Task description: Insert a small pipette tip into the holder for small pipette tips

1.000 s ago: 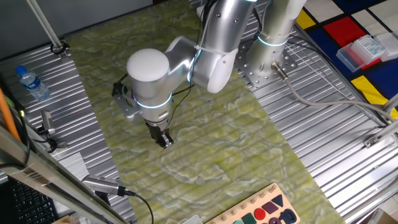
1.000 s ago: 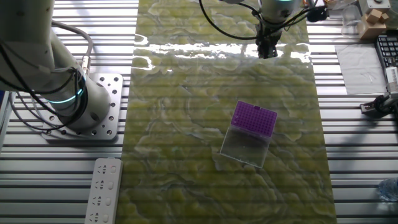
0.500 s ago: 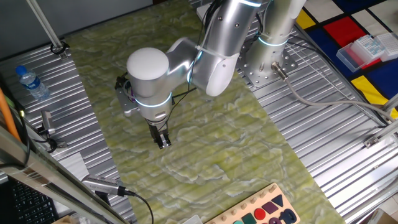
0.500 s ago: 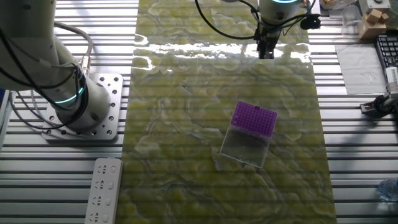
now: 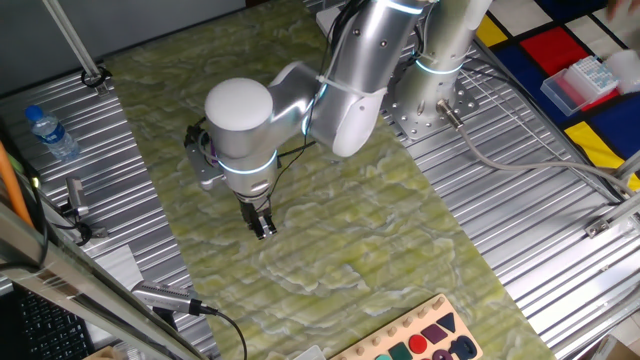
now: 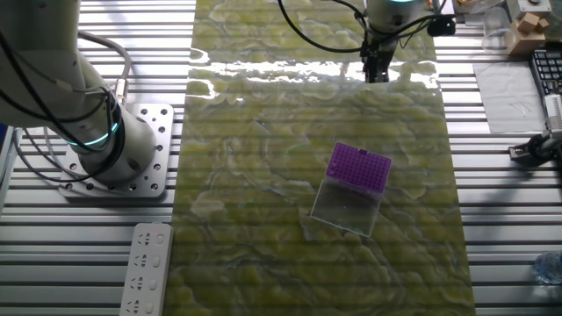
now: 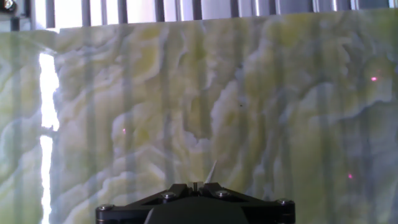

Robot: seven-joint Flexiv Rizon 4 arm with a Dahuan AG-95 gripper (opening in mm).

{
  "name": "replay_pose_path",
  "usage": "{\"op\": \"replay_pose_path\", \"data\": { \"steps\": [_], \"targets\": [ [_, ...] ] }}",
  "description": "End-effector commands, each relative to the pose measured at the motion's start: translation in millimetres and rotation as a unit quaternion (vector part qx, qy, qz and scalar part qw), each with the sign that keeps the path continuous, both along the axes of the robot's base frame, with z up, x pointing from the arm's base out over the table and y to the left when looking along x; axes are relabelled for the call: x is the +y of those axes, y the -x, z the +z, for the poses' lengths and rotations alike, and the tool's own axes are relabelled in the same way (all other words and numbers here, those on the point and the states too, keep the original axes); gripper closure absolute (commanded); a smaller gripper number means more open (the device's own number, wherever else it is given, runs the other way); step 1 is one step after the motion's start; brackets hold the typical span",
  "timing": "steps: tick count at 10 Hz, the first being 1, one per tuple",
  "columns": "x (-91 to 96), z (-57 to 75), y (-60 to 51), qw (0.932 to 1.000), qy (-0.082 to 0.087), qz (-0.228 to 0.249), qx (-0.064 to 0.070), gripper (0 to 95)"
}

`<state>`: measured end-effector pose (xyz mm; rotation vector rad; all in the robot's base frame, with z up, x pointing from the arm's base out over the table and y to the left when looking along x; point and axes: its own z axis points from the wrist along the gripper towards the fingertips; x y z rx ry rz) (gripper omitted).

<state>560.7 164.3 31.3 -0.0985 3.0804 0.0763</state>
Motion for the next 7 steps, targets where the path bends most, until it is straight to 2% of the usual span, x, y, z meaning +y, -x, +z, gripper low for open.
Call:
{"op": "replay_pose_path", "data": {
  "steps": [1,2,7],
  "targets": [
    [0.1,0.1,0.2,0.9998,0.004,0.017,-0.001,95.0],
    [0.1,-0.2,0.2,0.9995,0.01,0.031,-0.001,95.0],
    [0.1,-0.4,0.3,0.9992,0.015,0.038,-0.001,95.0]
  ]
}}
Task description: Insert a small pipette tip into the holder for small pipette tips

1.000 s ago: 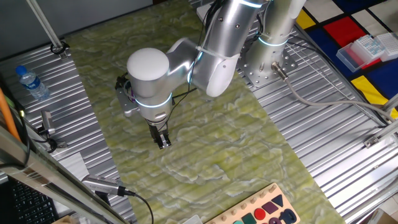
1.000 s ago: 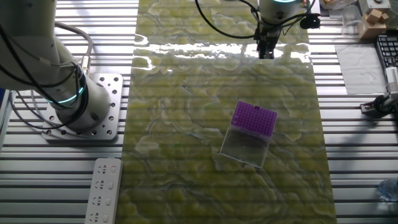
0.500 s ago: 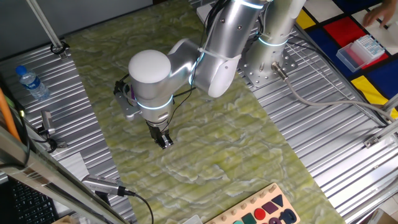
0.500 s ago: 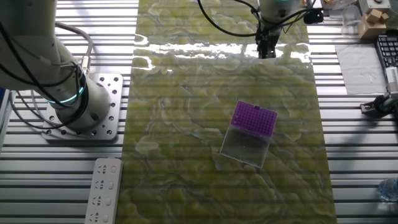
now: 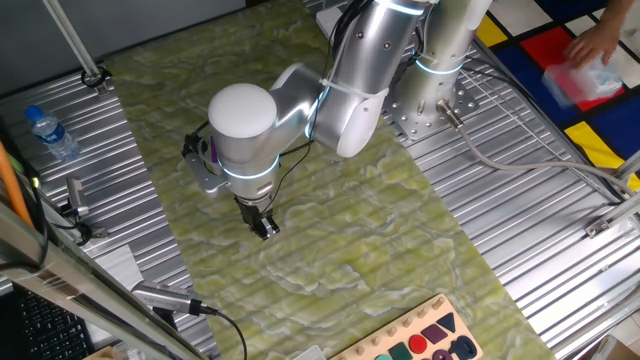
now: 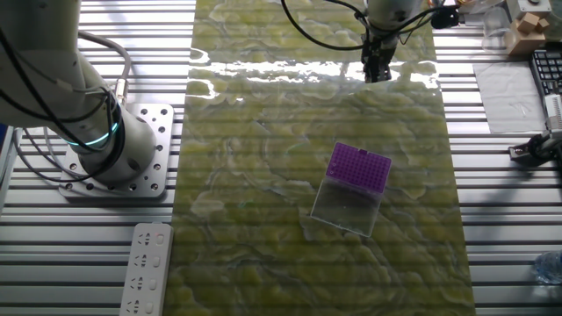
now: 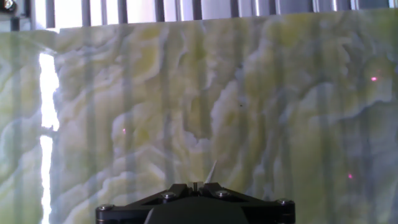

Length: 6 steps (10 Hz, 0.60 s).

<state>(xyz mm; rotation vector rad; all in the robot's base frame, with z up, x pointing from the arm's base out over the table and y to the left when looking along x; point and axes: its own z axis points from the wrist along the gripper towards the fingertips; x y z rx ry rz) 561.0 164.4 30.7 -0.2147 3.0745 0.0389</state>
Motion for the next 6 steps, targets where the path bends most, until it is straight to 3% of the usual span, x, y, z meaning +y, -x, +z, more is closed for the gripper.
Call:
{"op": "replay_pose_path", "data": {
  "steps": [1,4,6],
  "targets": [
    [-0.1,0.1,0.7,1.0,0.002,0.001,0.0,95.0],
    [-0.2,-1.7,0.6,0.9986,-0.009,-0.051,-0.007,95.0],
    [-0.2,-2.0,0.6,0.9984,-0.008,-0.055,-0.006,95.0]
  ]
}}
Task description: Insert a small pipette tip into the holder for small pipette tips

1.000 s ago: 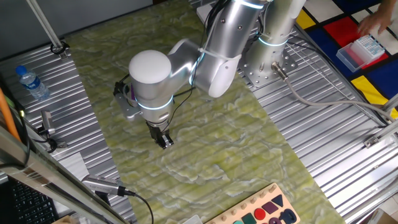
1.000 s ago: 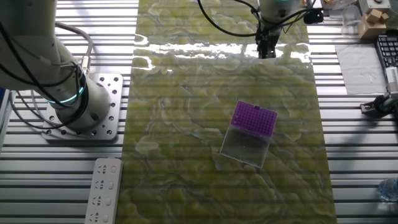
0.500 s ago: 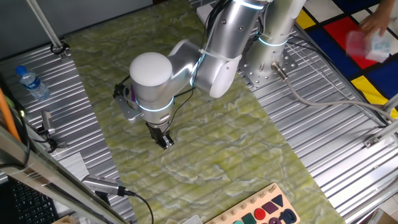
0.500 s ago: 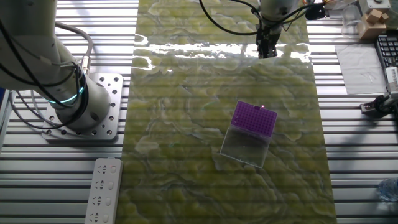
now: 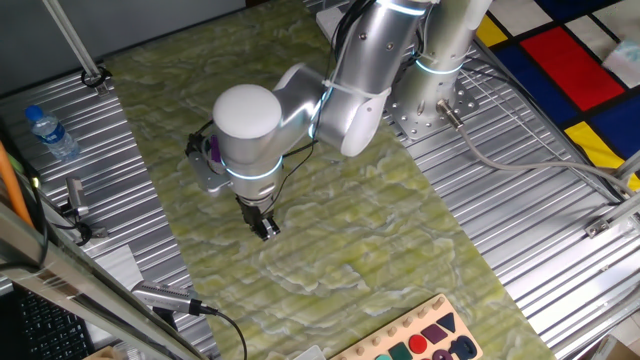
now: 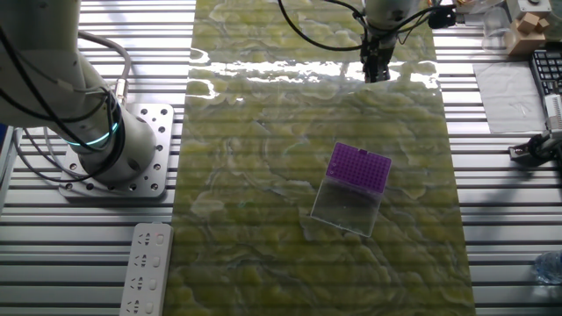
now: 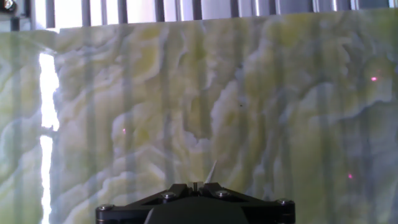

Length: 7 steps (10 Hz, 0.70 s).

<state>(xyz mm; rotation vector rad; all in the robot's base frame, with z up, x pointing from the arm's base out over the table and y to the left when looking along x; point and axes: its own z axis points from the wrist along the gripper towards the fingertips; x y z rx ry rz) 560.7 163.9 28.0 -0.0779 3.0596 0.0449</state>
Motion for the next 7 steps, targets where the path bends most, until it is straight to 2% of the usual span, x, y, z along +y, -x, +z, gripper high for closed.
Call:
{"op": "replay_pose_path", "data": {
  "steps": [1,7],
  "targets": [
    [0.3,0.4,0.2,0.9999,-0.004,-0.012,0.004,95.0],
    [0.3,-1.0,0.2,0.9998,-0.005,-0.021,0.004,95.0]
  ]
}}
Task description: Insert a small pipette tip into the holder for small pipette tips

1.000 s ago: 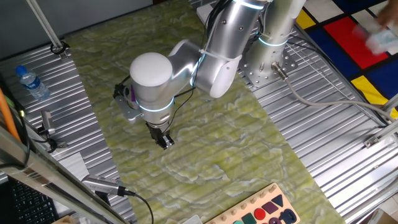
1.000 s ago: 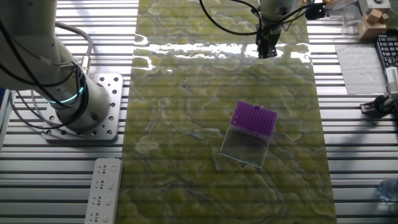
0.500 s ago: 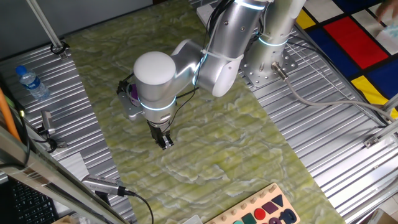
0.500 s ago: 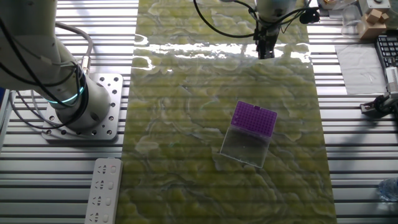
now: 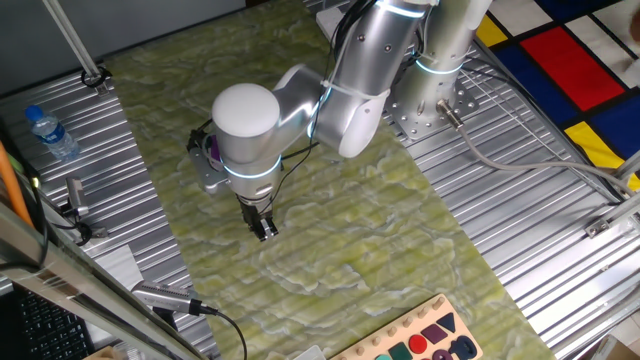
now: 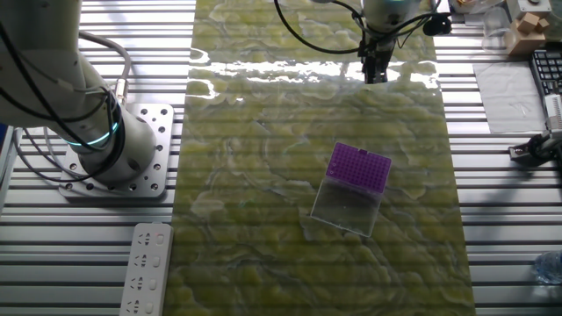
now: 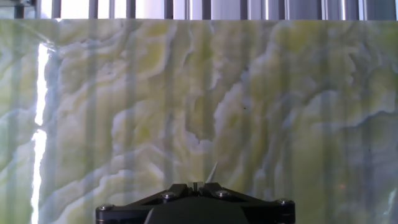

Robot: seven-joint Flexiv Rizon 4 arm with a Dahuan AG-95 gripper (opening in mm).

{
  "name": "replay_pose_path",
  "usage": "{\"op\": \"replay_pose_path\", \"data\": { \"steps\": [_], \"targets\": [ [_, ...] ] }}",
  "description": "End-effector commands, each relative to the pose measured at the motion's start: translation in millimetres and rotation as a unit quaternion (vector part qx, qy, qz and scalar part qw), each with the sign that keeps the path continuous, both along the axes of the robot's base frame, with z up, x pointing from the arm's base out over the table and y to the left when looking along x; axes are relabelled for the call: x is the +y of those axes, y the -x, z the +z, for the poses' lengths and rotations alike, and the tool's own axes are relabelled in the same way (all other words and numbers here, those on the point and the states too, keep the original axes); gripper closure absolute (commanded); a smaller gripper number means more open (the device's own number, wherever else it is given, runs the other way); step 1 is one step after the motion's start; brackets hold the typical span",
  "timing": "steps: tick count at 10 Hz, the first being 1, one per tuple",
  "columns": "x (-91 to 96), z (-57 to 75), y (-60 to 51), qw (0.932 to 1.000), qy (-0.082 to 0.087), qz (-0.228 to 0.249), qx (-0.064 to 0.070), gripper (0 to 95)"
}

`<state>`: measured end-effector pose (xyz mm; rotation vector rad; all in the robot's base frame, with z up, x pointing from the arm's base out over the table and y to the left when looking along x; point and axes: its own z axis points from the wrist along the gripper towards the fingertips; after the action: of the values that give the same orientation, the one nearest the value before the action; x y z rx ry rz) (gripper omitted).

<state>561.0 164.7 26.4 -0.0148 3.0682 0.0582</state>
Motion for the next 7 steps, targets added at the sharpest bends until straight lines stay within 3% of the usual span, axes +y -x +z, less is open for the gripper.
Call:
{"op": "replay_pose_path", "data": {
  "steps": [1,7],
  "targets": [
    [-0.6,0.2,0.5,1.0,0.0,-0.003,0.0,76.0],
    [-0.8,-6.3,0.5,0.9994,-0.004,-0.033,0.001,76.0]
  ]
}}
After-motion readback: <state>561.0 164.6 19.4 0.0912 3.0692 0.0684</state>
